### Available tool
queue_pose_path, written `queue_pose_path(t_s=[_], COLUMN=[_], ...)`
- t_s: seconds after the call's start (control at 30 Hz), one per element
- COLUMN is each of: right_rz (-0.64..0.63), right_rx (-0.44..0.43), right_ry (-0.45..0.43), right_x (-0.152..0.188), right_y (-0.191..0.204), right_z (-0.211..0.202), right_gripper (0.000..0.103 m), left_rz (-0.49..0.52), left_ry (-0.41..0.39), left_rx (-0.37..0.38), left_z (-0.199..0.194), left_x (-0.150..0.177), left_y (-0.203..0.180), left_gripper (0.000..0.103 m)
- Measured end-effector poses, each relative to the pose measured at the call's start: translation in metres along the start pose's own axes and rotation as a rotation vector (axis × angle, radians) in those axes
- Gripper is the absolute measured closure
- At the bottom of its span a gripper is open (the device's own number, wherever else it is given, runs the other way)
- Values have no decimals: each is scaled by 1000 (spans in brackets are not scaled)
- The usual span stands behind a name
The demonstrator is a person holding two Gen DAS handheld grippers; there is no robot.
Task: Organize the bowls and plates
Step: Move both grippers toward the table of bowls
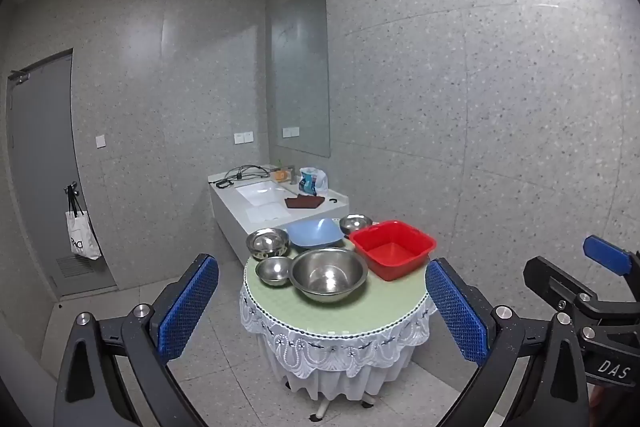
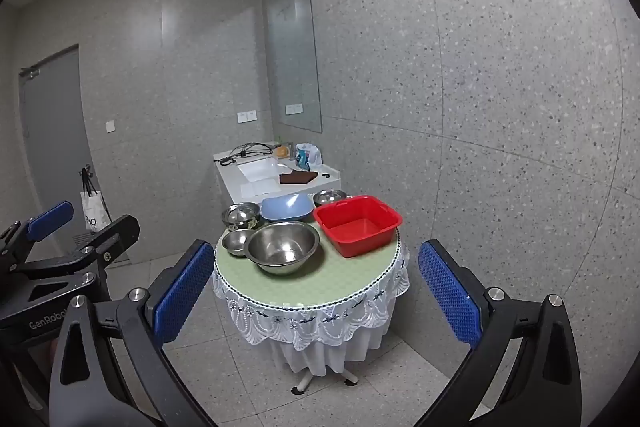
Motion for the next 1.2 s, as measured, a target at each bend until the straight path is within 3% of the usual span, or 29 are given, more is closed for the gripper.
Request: queue_pose_path(t_s=[1.2], right_rz=[-25], right_rx=[-24], right_ry=[1], right_x=[1], right_y=[9], right_z=[-1], right_gripper=[0], left_rz=[-23], left_ry=[-18], left_rx=[-23], left_z=[-12], left_x=[0], left_y=[-8], left_gripper=[1])
Point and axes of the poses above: each gripper's, at about its wrist camera, not at the fingertips, and z roughly the way its jaws point, y to its left, x to its underside, the point moved 9 cm from there along z, roughly the way its jaws point, and after that the axes turned 12 degrees about y, right-handed, at the moved point
